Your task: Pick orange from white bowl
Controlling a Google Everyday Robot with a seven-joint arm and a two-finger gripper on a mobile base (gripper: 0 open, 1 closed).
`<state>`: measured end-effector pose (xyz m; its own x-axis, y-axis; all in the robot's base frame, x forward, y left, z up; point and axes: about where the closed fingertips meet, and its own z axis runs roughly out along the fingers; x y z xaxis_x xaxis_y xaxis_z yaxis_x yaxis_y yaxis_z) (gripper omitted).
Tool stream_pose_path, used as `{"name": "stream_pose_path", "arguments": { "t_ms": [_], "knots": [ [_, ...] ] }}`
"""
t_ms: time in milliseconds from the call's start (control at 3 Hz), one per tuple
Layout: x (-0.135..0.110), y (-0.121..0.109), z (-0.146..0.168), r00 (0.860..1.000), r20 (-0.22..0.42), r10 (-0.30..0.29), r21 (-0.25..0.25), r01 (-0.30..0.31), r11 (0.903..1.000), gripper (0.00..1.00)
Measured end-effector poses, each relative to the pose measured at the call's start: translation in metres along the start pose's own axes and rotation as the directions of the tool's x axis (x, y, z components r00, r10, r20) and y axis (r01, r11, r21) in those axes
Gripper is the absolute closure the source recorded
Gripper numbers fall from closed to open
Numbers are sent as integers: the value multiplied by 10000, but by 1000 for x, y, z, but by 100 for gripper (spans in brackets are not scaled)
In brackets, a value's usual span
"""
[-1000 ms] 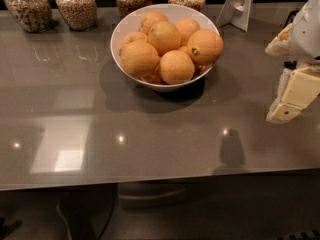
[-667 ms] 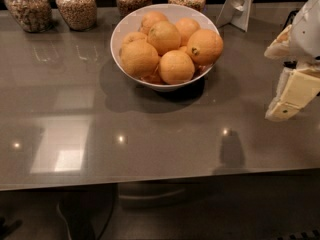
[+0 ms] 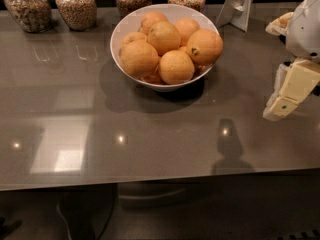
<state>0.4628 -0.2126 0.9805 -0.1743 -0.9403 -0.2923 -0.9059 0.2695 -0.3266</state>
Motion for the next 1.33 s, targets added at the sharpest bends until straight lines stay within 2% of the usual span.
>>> {"name": "stream_pose_path", "arguments": {
  "t_ms": [333,667,1000,1333],
  "knots": [
    [-11,-14,5,9971,746,-133,350,107,9993,19],
    [-25,-30,18,9888,1485,-135,385,78,9992,42],
    [-43,-46,34,9783,2057,-241,375,167,9992,54],
    [-58,-62,46,9685,2447,-469,571,339,9978,45]
  ]
}}
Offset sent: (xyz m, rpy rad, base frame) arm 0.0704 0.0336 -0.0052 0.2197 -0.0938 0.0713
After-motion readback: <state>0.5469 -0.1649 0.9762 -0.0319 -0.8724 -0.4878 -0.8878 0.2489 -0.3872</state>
